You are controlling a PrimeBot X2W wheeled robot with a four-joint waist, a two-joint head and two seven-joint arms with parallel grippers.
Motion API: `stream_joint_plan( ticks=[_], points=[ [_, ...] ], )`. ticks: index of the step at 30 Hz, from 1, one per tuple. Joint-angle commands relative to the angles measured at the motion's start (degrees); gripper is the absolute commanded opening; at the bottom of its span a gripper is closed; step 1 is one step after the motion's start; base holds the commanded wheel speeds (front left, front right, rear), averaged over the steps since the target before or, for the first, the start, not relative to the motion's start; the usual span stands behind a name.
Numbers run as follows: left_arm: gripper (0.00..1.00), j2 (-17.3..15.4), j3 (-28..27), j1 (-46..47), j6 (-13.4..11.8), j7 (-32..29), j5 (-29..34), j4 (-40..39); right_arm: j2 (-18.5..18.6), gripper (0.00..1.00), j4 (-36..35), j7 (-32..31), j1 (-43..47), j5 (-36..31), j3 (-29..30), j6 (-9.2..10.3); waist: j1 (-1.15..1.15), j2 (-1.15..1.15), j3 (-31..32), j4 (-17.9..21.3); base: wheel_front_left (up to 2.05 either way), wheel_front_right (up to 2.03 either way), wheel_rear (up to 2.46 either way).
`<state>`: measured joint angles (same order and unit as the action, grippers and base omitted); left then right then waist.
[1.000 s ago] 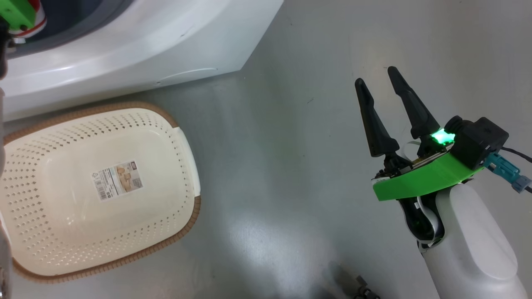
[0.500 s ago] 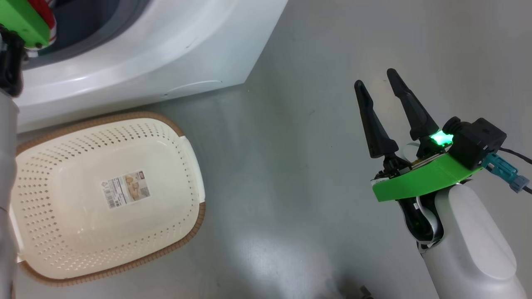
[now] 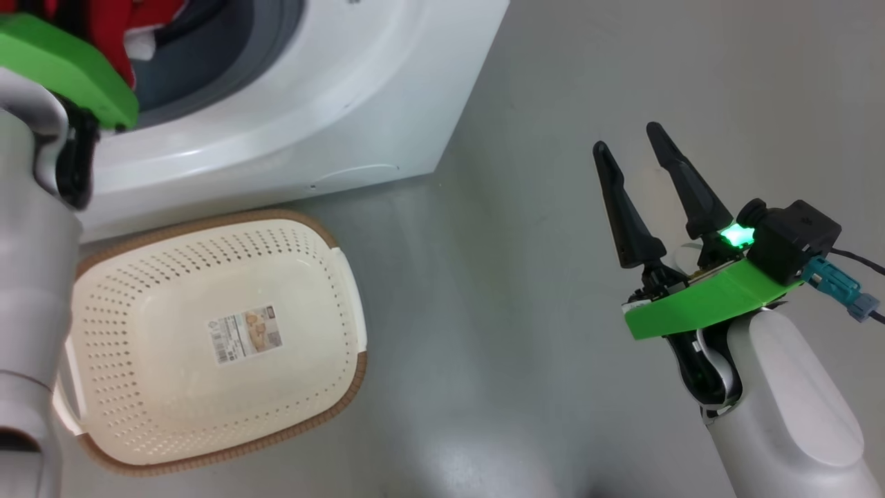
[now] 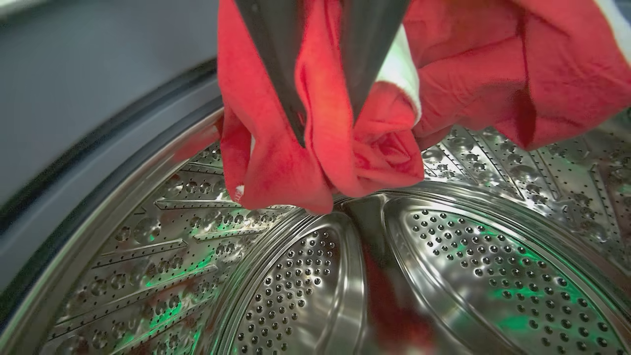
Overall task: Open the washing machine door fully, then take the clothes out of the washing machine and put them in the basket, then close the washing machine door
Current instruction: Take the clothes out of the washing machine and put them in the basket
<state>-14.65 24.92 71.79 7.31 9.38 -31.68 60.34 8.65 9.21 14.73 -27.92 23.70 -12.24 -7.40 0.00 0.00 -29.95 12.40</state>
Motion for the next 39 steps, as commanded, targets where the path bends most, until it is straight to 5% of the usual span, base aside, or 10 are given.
stream_joint_plan(
  ticks=[1, 19, 39],
  points=[
    [0.0, -2.46, -0.3, -0.65, 0.17, 1.06, -0.5, -1.92, 0.22, 1.0, -0.99, 0.27, 2.21, -0.13, -1.03, -0.09, 0.0, 0.0, 1.74, -1.19, 0.0, 0.0, 0.0],
    [0.0, -2.91, 1.19, -14.41, -0.57, 5.01, -1.45, -11.8, 2.13, 1.0, 0.79, 0.27, 5.56, 0.35, -1.49, -0.09, 0.0, 0.0, 11.3, -5.23, 0.0, 0.0, 0.0],
    [0.0, -8.51, 1.01, -36.59, -8.96, 3.01, -1.87, -42.0, 3.65, 1.0, 1.91, 0.27, 8.92, 0.95, -1.84, -0.09, 0.0, 0.0, 18.53, -9.91, 0.0, 0.0, 0.0]
  ],
)
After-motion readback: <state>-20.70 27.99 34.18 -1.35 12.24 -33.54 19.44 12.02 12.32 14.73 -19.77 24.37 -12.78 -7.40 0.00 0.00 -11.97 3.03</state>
